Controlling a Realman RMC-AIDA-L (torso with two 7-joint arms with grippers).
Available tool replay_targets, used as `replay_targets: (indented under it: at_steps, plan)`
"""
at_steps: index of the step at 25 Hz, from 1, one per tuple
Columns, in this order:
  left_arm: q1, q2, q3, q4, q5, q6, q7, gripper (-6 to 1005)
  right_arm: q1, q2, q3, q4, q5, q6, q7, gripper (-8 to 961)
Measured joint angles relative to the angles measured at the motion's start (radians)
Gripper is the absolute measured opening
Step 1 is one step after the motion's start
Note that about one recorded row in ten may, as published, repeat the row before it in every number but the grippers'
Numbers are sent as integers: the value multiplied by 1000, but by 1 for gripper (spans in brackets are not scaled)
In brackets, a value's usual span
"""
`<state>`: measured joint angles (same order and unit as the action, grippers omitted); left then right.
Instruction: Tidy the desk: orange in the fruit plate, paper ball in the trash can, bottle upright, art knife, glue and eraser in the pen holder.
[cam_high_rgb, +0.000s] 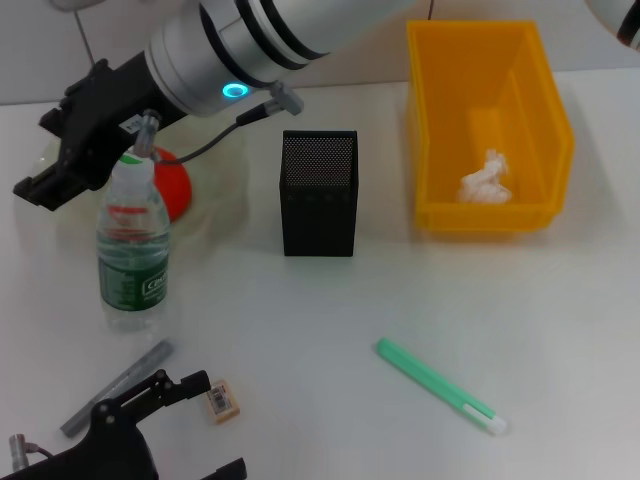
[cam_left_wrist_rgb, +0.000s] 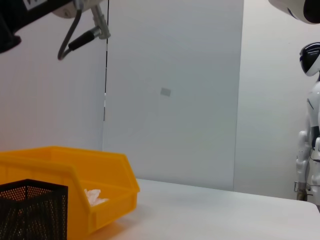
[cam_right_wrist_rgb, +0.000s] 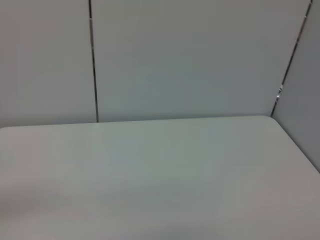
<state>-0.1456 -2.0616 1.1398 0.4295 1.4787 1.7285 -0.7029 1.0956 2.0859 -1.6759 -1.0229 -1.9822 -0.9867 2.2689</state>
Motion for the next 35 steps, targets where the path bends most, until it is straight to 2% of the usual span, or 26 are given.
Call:
replay_targets:
  at_steps: [5,10,21,23,24,26,28,29,31,32,33,34,35]
  plan:
    - [-2,0,0,0,0,0,0,827,-46,-1,22,-35,-1,3,-8,693]
    - [-3,0,0,0,0,0,0,827,-121,-3,99,-134,0,-17,-13,814]
    - [-3,0,-1,0,0,0,1,826,-275,-6,223,-319,7,-104,-14,818]
    - [-4,0,-1,0,0,0,3,826,-347,-6,286,-388,38,-161,-13,819]
    - [-4,0,-1,0,0,0,3,826,-347,-6,286,-388,38,-161,-13,819]
    - [-4,1,0,0,0,0,4,826,-396,-6,342,-438,67,-221,-11,820]
    - [-5,1,0,0,0,0,4,826,-458,-6,432,-503,75,-348,10,821]
    - [-5,1,0,0,0,0,4,826,-458,-6,432,-503,75,-348,10,822]
    - [-6,1,-1,0,0,-1,5,826,-512,-5,479,-539,76,-428,24,823]
    - [-7,1,-3,0,0,-1,5,826,-541,-5,491,-552,76,-457,25,823]
    - [-8,1,-4,0,0,-2,5,826,-617,-5,502,-584,77,-490,25,824]
    - [-9,2,-4,0,0,-3,5,826,-617,-5,502,-584,77,-490,25,824]
    - [-9,2,-4,0,0,-3,5,825,-658,-5,502,-602,79,-500,16,825]
